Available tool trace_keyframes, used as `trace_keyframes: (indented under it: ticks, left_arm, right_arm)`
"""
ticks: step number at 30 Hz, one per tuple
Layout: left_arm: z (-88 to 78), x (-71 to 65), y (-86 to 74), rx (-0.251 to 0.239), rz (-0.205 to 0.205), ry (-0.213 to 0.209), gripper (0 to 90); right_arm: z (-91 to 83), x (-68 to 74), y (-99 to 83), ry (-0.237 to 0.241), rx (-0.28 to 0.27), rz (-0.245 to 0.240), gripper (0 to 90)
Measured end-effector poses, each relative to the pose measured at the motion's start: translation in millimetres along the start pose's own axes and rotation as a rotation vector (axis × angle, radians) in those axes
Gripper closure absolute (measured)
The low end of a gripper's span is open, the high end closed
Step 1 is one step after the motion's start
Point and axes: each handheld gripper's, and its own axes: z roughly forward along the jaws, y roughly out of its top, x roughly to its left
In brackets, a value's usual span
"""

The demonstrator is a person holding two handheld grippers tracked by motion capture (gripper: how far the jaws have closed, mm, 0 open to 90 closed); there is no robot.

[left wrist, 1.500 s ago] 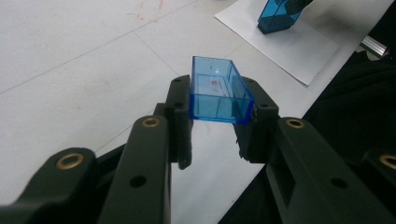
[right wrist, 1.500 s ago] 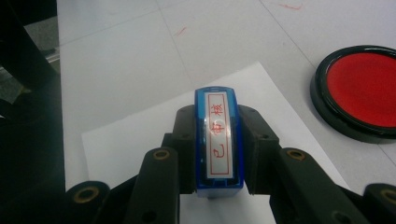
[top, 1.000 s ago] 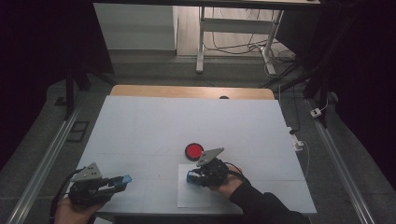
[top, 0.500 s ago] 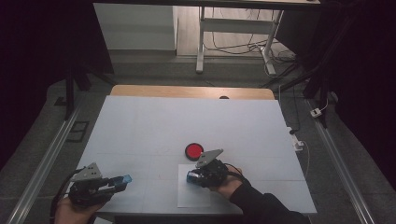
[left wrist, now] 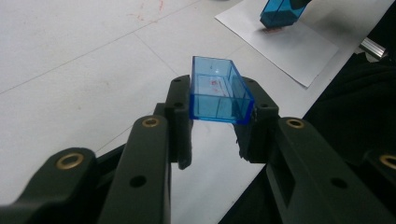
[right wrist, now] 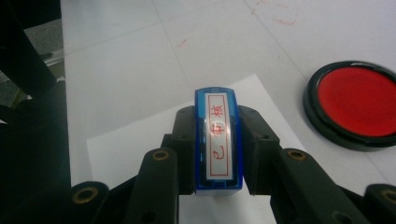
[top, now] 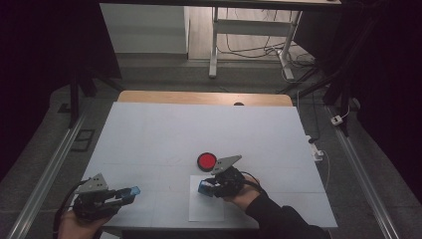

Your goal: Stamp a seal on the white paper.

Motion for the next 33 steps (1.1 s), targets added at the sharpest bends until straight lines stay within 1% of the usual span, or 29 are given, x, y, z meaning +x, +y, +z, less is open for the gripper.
trace_keyframes:
  ticks: [3,6,8,16,19,20,22,25,31,33]
  left_arm:
    - [0.0,0.1,0.0,-0.001,0.000,-0.001,68.3]
    - [0.1,0.1,0.1,0.001,0.001,-0.001,68.3]
    - [0.2,0.0,0.2,0.001,0.002,-0.001,68.3]
    - [-0.1,-0.2,0.3,-0.001,0.004,-0.003,68.3]
    - [0.0,-0.6,0.5,0.000,0.008,-0.002,68.3]
    - [0.1,-0.9,0.5,0.001,0.010,-0.003,68.3]
    - [0.0,-1.1,0.6,0.001,0.014,0.000,68.3]
    - [0.0,-1.1,0.7,-0.001,0.013,0.000,68.3]
    - [0.1,-1.3,0.8,-0.001,0.013,0.000,68.3]
    - [0.0,-1.2,0.8,-0.001,0.013,0.000,68.3]
  right_arm:
    - [-4.6,0.2,2.5,-0.003,-0.013,-0.019,70.7]
    - [-9.2,1.5,6.1,-0.006,-0.020,-0.022,70.7]
    - [-11.7,1.5,7.9,0.002,-0.026,-0.031,70.7]
    - [-20.2,0.1,13.2,0.037,-0.041,-0.037,70.7]
    - [-23.1,0.7,15.2,0.045,-0.045,-0.045,70.8]
    - [-23.7,0.8,15.8,0.050,-0.049,-0.054,70.8]
    - [-25.7,1.6,17.5,0.050,-0.046,-0.069,70.8]
    - [-28.5,4.0,20.5,0.062,-0.056,-0.071,70.7]
    - [-33.9,8.3,25.6,0.066,-0.067,-0.086,70.7]
    - [-35.3,8.5,26.6,0.067,-0.070,-0.084,70.7]
